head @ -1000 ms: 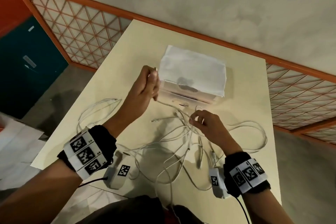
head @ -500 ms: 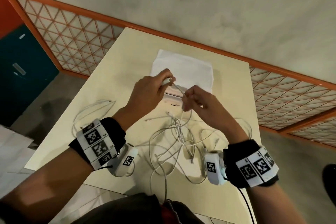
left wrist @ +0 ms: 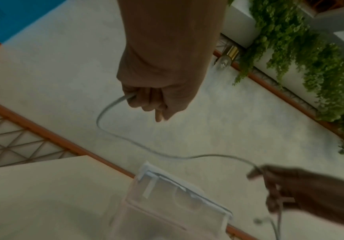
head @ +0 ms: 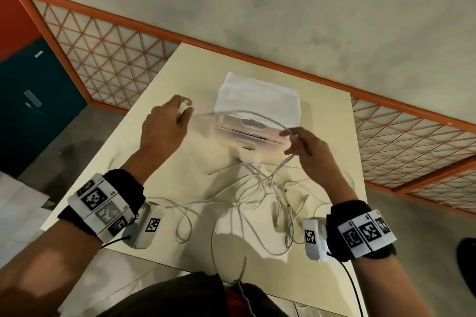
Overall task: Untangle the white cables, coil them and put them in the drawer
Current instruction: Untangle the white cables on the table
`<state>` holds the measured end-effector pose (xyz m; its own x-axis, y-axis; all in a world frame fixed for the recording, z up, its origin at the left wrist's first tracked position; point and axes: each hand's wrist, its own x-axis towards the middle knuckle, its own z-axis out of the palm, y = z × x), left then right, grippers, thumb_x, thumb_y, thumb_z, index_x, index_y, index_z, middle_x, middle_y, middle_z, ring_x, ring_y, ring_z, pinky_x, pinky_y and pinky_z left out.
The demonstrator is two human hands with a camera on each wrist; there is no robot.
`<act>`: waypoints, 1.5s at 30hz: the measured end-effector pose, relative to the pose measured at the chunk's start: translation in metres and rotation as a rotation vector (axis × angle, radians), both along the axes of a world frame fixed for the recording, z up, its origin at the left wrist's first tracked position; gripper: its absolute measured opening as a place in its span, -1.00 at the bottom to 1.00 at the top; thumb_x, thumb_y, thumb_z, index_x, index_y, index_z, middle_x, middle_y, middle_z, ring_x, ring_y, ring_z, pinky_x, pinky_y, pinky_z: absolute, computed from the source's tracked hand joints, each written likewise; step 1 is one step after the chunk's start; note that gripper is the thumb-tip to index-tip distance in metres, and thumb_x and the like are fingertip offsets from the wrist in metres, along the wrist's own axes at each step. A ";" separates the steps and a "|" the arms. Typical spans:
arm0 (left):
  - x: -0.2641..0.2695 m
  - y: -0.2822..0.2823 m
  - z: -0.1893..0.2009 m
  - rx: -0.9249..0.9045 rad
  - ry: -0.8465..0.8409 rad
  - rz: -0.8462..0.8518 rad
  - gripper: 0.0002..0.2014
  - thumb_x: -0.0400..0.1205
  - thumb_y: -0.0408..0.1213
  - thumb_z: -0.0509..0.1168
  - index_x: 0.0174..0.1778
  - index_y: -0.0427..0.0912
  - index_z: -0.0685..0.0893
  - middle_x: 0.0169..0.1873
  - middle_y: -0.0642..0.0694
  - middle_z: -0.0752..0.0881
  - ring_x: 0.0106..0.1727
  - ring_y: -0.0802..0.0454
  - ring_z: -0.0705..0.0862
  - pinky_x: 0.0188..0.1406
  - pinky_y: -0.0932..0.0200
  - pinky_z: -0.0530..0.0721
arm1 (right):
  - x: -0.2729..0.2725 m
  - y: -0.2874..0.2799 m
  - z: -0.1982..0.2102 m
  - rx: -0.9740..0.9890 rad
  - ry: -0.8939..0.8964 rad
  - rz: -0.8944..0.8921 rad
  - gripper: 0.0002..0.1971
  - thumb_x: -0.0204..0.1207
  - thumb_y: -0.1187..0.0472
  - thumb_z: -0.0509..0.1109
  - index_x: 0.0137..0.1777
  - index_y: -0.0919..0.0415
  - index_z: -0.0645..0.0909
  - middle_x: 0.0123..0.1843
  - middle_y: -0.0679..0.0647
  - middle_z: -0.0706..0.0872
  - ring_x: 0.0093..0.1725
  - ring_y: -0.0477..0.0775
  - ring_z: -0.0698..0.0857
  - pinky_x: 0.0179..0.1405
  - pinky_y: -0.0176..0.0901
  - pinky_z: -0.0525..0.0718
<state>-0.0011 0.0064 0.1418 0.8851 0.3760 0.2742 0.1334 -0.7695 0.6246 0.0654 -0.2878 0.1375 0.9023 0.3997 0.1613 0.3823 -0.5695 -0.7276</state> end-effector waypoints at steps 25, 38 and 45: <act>0.005 -0.005 0.036 -0.137 -0.392 0.064 -0.63 0.75 -0.08 -0.02 0.07 -0.29 0.55 -0.45 -0.21 0.53 -0.47 -0.11 0.45 -0.45 0.06 0.37 | -0.007 -0.019 -0.042 -0.238 0.255 0.204 -0.81 0.63 0.38 0.24 -0.13 0.11 0.59 -0.22 -0.06 0.73 -0.18 -0.22 0.70 -0.03 -0.22 0.57; -0.006 -0.003 -0.020 -0.103 0.175 -0.251 -0.49 0.73 -0.22 0.08 0.62 -0.12 0.17 0.48 -0.21 0.41 0.01 -0.20 0.71 0.00 -0.04 0.65 | -0.003 -0.003 0.050 0.111 -0.069 0.040 -0.80 0.59 0.30 0.34 0.07 0.01 0.71 -0.09 0.07 0.68 -0.23 -0.11 0.67 -0.19 -0.30 0.72; -0.016 -0.063 0.004 -0.424 0.364 -0.731 -0.72 0.72 -0.07 0.07 0.30 0.07 0.56 -0.08 0.22 0.72 -0.61 0.18 0.41 -0.61 0.31 0.48 | -0.028 0.034 0.028 0.113 -0.081 0.206 -0.82 0.57 0.27 0.36 0.11 0.21 0.74 -0.15 0.23 0.63 -0.28 0.03 0.64 -0.23 -0.21 0.67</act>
<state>-0.0176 -0.0562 0.1461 0.9466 -0.3062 -0.1012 -0.0526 -0.4562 0.8883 0.0372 -0.2542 0.1659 0.7861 0.5491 0.2837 0.5414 -0.3903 -0.7447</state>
